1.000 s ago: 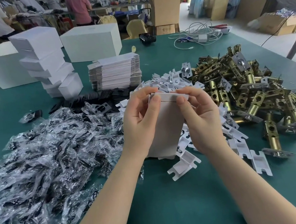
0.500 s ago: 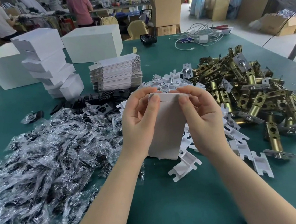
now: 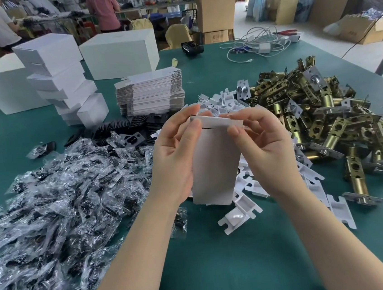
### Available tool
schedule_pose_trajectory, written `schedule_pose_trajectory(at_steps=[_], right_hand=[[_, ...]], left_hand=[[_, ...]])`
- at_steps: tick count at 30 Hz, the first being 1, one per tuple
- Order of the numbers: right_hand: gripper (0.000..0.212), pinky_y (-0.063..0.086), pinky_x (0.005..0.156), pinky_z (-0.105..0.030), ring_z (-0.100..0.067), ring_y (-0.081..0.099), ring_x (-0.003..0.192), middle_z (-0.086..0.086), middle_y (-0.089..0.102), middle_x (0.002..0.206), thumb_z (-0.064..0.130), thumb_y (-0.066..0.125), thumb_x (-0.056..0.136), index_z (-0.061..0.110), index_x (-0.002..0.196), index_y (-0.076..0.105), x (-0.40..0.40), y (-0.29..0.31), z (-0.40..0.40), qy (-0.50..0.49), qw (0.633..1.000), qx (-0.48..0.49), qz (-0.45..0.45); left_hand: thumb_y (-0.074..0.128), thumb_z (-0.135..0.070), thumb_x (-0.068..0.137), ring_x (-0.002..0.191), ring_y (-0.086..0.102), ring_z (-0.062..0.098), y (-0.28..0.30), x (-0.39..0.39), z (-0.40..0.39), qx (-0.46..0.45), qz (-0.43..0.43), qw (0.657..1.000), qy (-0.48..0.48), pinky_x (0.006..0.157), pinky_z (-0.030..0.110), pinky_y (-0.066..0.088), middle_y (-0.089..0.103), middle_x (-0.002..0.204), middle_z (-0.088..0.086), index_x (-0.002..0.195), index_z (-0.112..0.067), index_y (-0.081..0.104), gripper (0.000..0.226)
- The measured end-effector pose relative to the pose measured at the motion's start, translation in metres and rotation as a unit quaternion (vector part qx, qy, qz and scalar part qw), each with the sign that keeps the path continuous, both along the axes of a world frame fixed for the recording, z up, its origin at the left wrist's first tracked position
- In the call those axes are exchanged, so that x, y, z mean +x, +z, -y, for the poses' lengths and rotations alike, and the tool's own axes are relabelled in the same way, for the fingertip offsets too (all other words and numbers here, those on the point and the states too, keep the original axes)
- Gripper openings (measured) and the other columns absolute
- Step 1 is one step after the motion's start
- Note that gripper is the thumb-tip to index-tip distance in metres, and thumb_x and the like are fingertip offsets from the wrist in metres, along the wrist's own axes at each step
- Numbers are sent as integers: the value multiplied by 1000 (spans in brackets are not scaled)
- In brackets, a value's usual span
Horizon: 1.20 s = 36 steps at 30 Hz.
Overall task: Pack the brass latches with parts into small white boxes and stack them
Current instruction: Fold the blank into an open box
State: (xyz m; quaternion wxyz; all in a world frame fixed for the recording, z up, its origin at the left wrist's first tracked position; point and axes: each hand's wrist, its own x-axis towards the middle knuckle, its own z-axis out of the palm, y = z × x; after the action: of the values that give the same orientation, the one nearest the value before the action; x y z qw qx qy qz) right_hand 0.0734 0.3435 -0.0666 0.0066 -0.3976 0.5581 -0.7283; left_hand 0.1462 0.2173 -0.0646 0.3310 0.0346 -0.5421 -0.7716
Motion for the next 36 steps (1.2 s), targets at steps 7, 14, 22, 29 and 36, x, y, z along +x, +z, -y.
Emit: schedule_pose_trajectory(at_steps=[7,14,22,29,36], right_hand=[[18,47,69,-13,-1,64,83,15,71,92,11,59,95,29,99,64,-2,0,-1,-15,999,-25,30],[34,46,68,-14,-3,57,73,16,70,92,20,61,95,44,119,62,2,-8,5,5,999,6,45],[32,36,55,-12,-1,42,57,19,56,68,20,57,98,46,117,63,-3,-13,4,-24,999,38,29],[35,30,51,-16,-5,34,53,10,49,65,31,60,95,47,126,58,-4,-21,11,-7,994,109,-2],[42,30,53,-15,-5,34,55,-5,44,65,22,61,97,48,129,52,-5,-20,7,-4,993,114,-16]], left_hand=[[59,-19,91,101,68,17,0,-3,-3,-16,11,1000,-17,87,33,56,75,108,3,91,-36,77,25],[63,-16,90,90,68,19,0,-3,0,43,10,999,11,74,31,57,74,105,8,88,-29,74,17],[71,-20,82,73,60,8,-1,-1,0,-75,60,994,56,61,20,48,75,91,-5,84,-27,65,9],[77,-33,73,86,60,12,-2,-1,2,-90,131,986,53,85,36,46,67,83,-3,77,-31,68,10],[76,-32,76,101,67,12,-2,1,5,-89,131,986,41,94,33,49,75,90,-8,82,-38,78,9]])
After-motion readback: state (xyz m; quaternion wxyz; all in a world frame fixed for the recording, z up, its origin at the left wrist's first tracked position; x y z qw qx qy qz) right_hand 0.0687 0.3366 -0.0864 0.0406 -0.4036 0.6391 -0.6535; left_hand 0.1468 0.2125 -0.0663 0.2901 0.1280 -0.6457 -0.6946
